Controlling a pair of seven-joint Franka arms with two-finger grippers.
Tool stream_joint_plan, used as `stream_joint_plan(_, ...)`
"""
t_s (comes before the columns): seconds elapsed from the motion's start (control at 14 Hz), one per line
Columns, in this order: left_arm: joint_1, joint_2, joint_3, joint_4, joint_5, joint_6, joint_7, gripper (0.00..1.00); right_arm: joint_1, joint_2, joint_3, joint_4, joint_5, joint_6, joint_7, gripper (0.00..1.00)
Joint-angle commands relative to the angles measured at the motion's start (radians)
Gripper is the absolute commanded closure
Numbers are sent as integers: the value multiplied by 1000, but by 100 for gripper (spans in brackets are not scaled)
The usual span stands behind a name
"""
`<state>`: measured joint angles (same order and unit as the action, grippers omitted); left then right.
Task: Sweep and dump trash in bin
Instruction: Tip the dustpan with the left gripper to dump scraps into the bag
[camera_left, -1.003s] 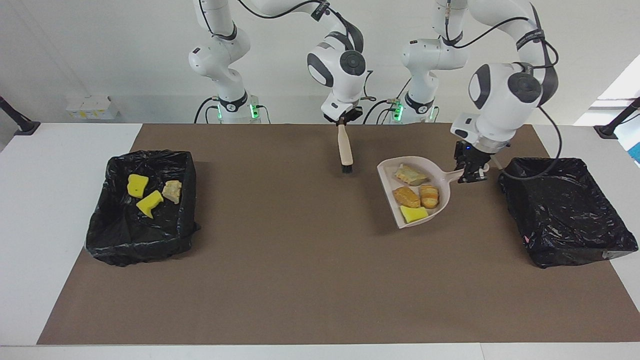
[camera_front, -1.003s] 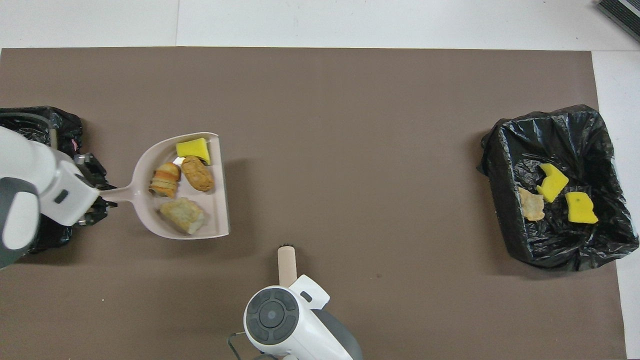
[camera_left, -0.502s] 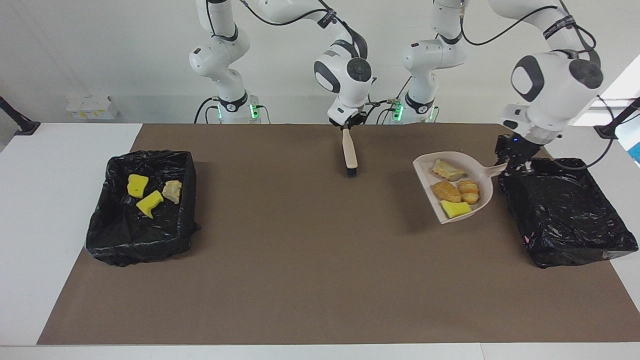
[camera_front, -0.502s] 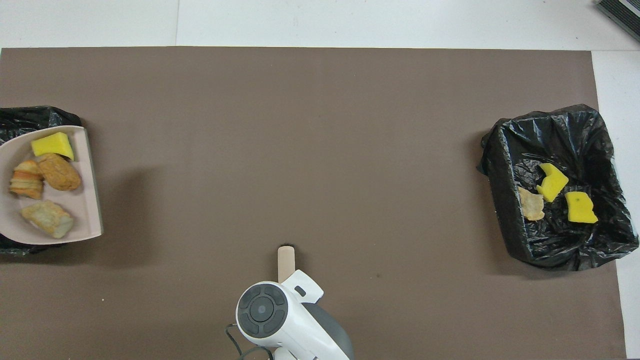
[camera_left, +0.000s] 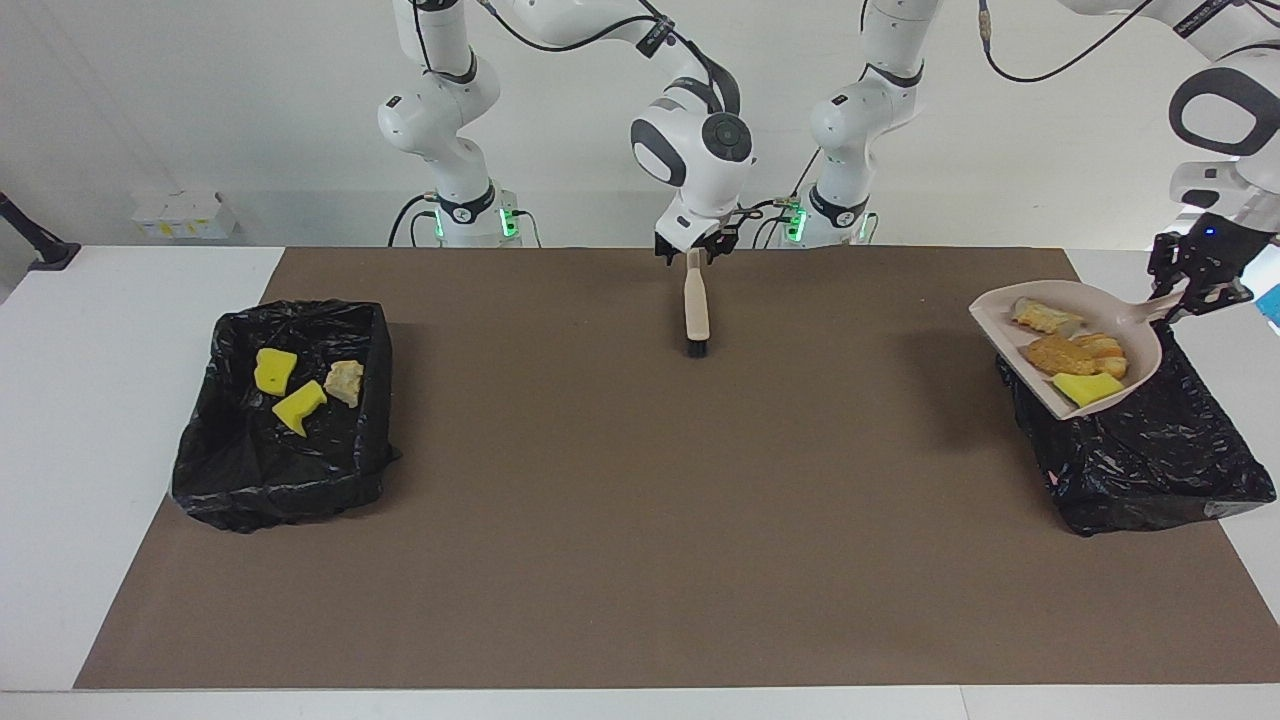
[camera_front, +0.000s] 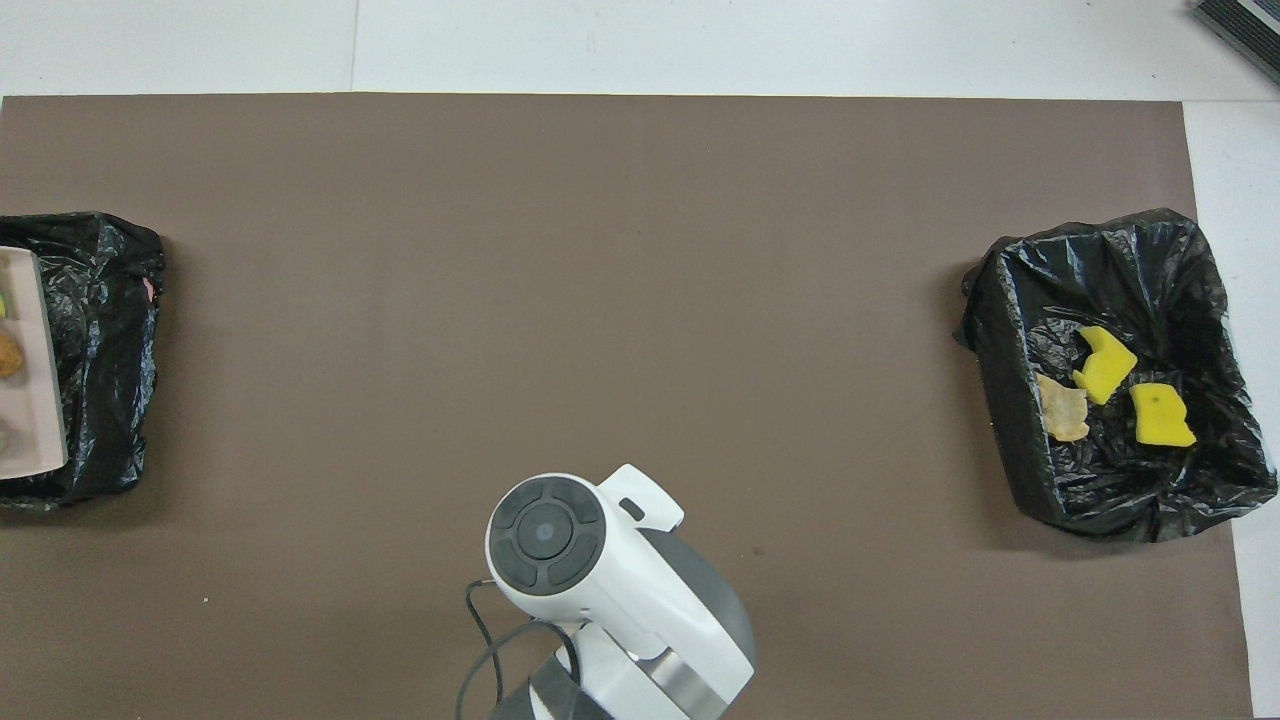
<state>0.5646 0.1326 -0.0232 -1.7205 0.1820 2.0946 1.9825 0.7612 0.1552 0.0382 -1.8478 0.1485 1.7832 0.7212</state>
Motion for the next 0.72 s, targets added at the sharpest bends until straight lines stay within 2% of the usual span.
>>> stream_joint_plan(0.0, 3, 35, -11, 33, 144, 56, -7, 100, -97, -52, 2, 48, -21, -100, -136, 0)
stream_joint_plan(0.14, -18, 47, -11, 32, 250, 59, -69, 100, -166, -68, -3, 97, -30, -180, -251, 0)
stream_joint_plan(0.29, -57, 44, -11, 30, 406, 50, -201, 100, -212, -69, -7, 149, -81, -241, -360, 0)
stream_joint_plan(0.43, -100, 42, -9, 32, 496, 22, -277, 100, -281, -81, -32, 191, -98, -251, -464, 0)
stream_joint_plan(0.65, -106, 41, -9, 33, 623, 13, -291, 100, -376, -95, -46, 219, -147, -252, -678, 0)
